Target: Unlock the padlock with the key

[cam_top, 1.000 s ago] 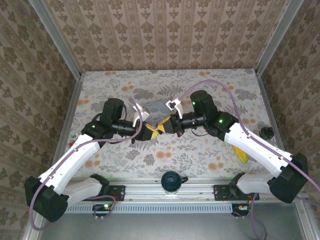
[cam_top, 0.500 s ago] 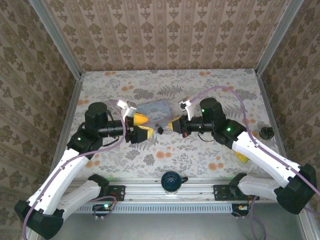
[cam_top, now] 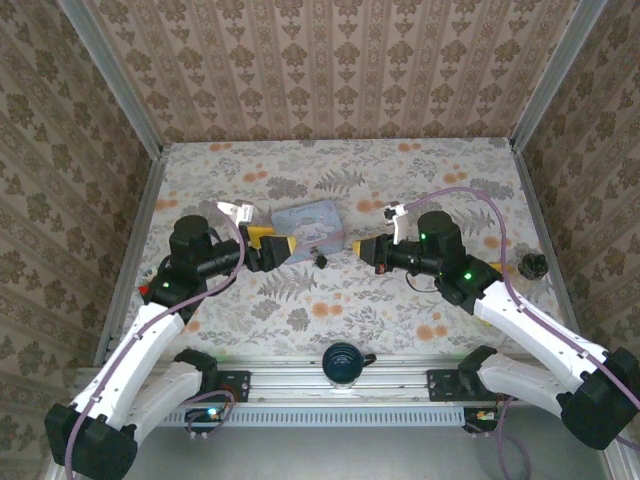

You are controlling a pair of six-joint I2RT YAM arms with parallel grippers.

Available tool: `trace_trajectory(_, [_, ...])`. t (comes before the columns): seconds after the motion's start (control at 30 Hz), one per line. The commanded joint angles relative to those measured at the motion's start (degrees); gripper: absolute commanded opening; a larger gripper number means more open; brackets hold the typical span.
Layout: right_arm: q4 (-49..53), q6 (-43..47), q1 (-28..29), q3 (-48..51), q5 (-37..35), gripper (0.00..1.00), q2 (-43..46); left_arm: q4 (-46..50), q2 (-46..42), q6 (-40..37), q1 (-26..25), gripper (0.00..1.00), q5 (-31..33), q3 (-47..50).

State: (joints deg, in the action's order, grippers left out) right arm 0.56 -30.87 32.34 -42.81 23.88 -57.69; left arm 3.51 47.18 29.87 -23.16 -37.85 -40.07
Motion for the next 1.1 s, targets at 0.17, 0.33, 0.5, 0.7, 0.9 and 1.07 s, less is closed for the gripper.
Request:
trace_trajectory(0.17, [-8.0,-5.0,-0.6,3.3,-2.3,0.0,0.8,-10.5,-1.7,8.2,0.2,0.94,3.6,4.1])
trace_trajectory(0.33, [-11.1,-6.8,-0.6,4.5,-2.4,0.0,-0.3,-18.5,-1.6,14.0,-0.2,0.84,4.2,8.3])
trace_trajectory(0.5, [-13.7,-8.7,-0.6,5.2,-2.2,0.0,-1.1,-23.1,-0.2,15.7,-1.7,0.75,3.2,9.5])
trace_trajectory(0.7, [-16.9,-10.7,-0.6,6.2,-2.1,0.0,-2.2,-26.7,2.3,15.7,-5.5,0.7,3.7,9.4])
trace_trajectory(0.9, [-18.0,-11.3,-0.6,6.4,-1.8,0.0,-2.3,-33.3,6.0,17.7,-7.1,0.63,2.8,9.6])
trace_trajectory(1.07, [-19.2,-12.4,-0.6,6.4,-0.9,0.0,-2.1,-35.8,9.2,17.3,-8.4,0.58,-1.5,8.2])
